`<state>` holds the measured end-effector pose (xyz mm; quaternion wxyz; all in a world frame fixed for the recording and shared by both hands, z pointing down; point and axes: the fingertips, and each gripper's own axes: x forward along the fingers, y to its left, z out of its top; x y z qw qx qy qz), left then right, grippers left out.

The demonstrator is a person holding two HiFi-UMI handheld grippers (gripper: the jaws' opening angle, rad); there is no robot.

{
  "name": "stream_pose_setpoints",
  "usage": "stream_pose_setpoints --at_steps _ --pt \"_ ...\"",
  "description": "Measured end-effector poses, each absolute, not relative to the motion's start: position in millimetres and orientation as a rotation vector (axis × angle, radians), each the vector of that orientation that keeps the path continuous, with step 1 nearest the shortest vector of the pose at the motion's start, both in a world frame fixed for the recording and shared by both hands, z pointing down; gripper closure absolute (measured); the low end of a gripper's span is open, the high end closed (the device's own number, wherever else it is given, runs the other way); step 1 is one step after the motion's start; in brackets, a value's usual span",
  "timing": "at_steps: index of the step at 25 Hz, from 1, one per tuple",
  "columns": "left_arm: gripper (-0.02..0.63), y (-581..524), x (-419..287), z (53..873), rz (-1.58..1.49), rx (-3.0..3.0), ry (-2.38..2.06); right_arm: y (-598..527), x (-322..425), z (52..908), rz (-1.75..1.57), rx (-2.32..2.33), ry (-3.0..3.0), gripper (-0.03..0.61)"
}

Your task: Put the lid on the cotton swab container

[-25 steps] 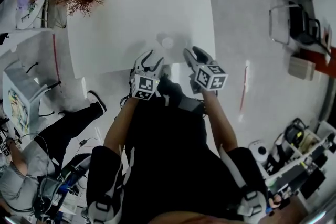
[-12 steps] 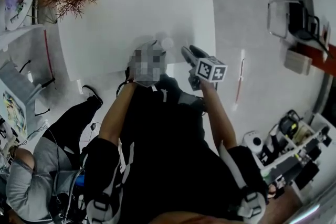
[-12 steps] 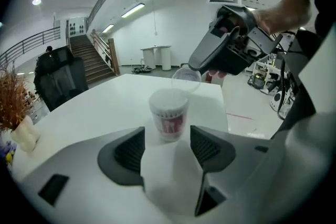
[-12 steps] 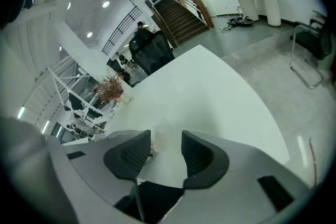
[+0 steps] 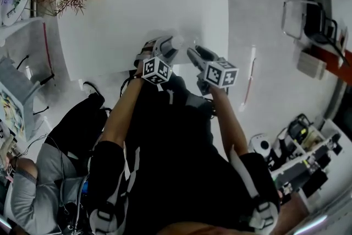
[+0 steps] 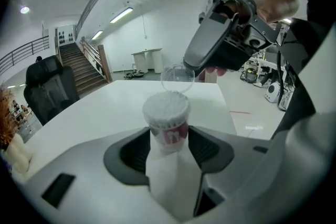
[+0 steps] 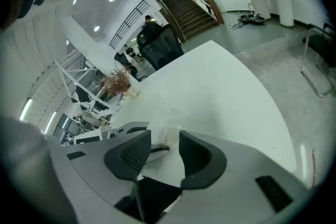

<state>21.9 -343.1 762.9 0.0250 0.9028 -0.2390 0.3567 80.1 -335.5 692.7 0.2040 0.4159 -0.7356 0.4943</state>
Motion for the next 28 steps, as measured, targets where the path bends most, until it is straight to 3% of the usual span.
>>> stream_pose_setpoints --at_steps 10,14,28 --pt "0.387 -345 26 763 1.089 2.792 -0.721 -340 42 674 1.325 0.967 -2.198 0.428" --pt "0.387 -346 27 762 1.079 2.796 -0.718 -344 37 680 1.332 0.943 -2.174 0.479" --pt "0.388 -344 25 761 1.091 2.79 -0.694 -347 26 704 1.045 0.917 -2.034 0.538"
